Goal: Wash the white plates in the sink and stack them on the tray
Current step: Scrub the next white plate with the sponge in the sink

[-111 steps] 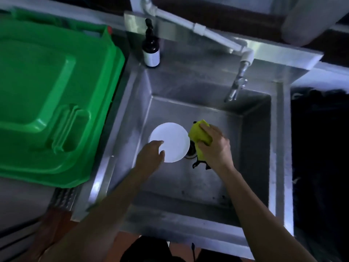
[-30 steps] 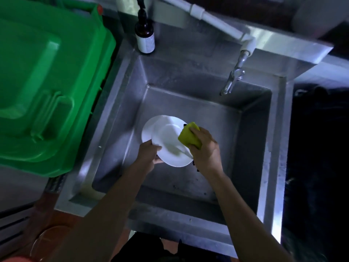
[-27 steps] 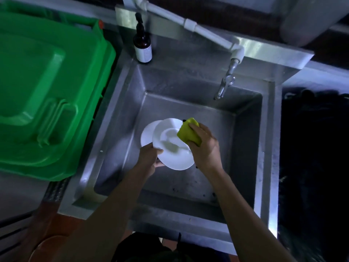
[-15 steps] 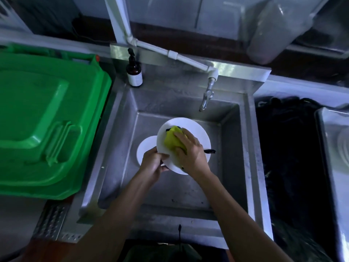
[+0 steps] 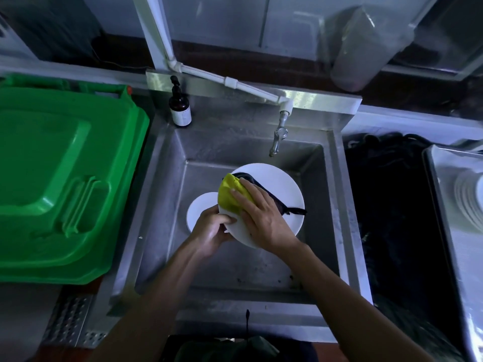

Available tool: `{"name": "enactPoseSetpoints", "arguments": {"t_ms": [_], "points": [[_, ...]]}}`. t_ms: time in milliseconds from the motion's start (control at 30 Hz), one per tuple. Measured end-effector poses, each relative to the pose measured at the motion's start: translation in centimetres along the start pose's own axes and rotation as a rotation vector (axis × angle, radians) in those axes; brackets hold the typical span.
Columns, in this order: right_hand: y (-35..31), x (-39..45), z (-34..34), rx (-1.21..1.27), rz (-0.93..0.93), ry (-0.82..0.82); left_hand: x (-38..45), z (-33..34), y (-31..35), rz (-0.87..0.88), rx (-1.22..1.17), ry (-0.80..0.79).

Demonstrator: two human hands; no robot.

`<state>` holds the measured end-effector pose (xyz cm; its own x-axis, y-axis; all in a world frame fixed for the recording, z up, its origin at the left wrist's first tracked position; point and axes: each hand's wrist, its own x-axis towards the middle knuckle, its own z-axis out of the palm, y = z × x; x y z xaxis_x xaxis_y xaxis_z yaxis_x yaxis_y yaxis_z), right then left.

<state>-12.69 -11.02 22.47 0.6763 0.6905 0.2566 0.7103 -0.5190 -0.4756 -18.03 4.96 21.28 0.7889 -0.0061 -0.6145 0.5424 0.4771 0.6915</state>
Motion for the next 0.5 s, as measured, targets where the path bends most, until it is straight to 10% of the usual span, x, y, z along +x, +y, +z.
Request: {"name": "enactPoseSetpoints", "arguments": {"t_ms": [500], "points": [[2.4,3.7,-1.8,-0.047,0.188,0.152,-3.0,0.9,0.2,0.078,-0.010,0.036]]}}
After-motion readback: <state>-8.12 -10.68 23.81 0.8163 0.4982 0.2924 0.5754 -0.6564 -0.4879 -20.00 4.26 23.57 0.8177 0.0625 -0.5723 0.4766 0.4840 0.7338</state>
